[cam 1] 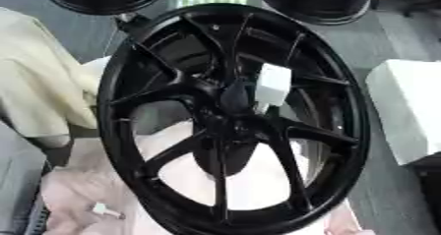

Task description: Pull the pin out of the wheel hub.

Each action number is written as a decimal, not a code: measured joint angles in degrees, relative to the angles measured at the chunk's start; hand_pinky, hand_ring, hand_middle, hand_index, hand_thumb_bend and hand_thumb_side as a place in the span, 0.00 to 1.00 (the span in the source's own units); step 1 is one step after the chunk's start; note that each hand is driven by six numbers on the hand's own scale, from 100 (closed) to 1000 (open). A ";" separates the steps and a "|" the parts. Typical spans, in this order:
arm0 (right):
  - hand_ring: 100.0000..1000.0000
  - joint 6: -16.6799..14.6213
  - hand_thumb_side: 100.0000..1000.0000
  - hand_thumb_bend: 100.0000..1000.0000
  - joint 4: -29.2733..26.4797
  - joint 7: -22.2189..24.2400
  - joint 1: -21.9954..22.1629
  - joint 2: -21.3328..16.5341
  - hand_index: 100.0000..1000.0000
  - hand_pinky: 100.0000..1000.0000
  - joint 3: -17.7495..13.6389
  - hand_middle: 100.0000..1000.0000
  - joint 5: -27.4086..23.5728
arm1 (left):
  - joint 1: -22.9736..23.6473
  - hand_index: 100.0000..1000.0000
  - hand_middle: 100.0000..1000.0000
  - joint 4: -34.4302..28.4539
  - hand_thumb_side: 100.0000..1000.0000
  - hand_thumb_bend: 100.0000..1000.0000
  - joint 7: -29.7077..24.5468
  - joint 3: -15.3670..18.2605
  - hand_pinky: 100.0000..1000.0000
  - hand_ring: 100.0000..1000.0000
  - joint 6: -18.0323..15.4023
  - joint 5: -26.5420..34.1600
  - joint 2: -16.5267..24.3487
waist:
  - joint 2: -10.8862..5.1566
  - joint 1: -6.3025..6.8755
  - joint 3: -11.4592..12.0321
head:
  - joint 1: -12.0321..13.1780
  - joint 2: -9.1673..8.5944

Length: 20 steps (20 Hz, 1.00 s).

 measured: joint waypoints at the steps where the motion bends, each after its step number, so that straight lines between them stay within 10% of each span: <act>1: 0.72 -0.10 0.31 0.38 0.36 0.78 -1.46 0.83 0.77 0.78 0.78 0.72 0.06 | 0.00 0.60 0.50 0.08 0.68 0.04 0.15 0.09 0.47 0.58 0.14 0.03 -0.03 | -0.33 0.24 0.21 | -0.39 0.30; 6: 0.72 0.54 0.34 0.39 0.42 4.77 -8.41 6.79 0.77 0.77 6.37 0.73 -0.63 | 0.66 0.60 0.50 0.44 0.69 0.05 0.74 0.20 0.47 0.58 1.80 0.81 -2.04 | -5.37 1.63 3.15 | -3.34 3.00; 20: 0.71 9.42 0.36 0.41 10.16 17.39 -27.16 26.93 0.76 0.75 11.97 0.72 -5.72 | 3.89 0.60 0.49 3.86 0.73 0.05 1.46 0.99 0.46 0.58 3.39 2.45 -4.92 | -7.48 2.25 2.96 | -3.66 3.51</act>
